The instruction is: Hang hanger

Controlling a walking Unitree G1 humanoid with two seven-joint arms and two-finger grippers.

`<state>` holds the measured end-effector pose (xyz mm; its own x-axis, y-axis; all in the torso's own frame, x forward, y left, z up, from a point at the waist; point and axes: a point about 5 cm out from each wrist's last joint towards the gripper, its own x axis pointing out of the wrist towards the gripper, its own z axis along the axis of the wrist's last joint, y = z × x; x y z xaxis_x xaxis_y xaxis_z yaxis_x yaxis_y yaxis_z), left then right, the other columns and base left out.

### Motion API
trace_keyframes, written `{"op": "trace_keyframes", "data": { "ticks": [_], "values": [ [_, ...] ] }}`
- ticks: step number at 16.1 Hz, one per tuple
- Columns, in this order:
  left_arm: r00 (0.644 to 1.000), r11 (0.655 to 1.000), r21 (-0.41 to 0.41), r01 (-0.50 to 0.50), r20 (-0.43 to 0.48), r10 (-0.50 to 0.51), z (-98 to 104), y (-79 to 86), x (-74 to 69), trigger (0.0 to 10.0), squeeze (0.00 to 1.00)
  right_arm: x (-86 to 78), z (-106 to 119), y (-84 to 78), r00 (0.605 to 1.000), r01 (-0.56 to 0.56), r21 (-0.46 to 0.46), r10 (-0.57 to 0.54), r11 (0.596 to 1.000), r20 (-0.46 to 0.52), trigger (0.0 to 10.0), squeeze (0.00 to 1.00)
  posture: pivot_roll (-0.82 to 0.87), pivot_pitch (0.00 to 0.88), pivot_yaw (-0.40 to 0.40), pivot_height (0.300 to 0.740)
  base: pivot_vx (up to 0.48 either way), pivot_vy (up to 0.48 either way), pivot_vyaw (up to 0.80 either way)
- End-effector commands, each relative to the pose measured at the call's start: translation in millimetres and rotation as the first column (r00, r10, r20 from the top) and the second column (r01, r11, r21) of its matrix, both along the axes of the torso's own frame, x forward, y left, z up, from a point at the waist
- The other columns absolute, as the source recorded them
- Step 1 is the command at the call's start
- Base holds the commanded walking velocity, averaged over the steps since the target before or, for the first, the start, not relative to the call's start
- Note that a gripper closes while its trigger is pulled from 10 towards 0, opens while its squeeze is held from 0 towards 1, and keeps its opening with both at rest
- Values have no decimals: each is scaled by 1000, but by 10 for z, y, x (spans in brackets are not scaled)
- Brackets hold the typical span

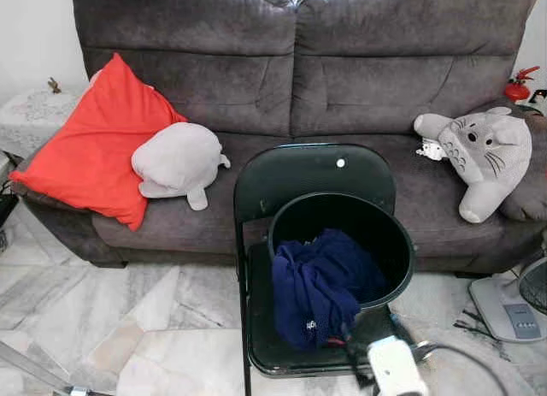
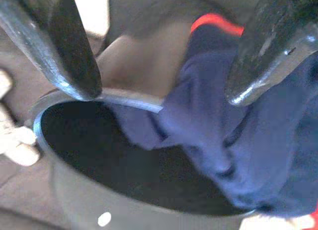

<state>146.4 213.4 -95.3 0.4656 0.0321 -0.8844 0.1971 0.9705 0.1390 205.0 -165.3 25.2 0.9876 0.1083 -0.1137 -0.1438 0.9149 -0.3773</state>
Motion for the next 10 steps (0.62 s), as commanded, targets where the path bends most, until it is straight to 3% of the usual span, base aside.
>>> {"op": "trace_keyframes", "data": {
  "ticks": [1, 3, 4, 6, 8, 10],
  "values": [
    [1000, 1000, 4, 11, -25, -11, -23, 2, -58, 10000, 0, 1, 30, -38, 1000, 30, -9, -30, 1000, -1, 10000, 0, -122, 64, 16, 740, 0, 0, 0],
    [1000, 1000, 4, 12, -26, -12, -22, 1, -56, 10000, 0, 7, -76, -33, 991, 70, 78, -61, 994, -119, 10000, 0, -119, 63, 15, 740, 0, 0, 0],
    [1000, 1000, 4, 11, -25, -11, -22, 1, -54, 10000, 0, -29, -229, 6, 971, 64, 107, -37, 992, -238, 10000, 0, -118, 65, 15, 740, 0, 0, 0],
    [1000, 1000, 5, 5, -23, -5, -20, 6, -53, 10000, 0, -69, -367, 65, 938, 49, 176, 15, 983, -346, 10000, 0, -109, 66, 14, 740, 0, 0, 0],
    [1000, 1000, 7, 2, -23, -2, -20, 14, -55, 10000, 0, -62, -388, 93, 925, 34, 229, 57, 973, -376, 10000, 0, -104, 67, 15, 740, 0, 0, 0],
    [1000, 1000, 10, -1, -24, 1, -20, 22, -59, 10000, 0, 84, -363, -23, 924, 17, 201, 61, 979, -377, 10000, 0, -99, 67, 17, 740, 0, 0, 0]
  ]
}}
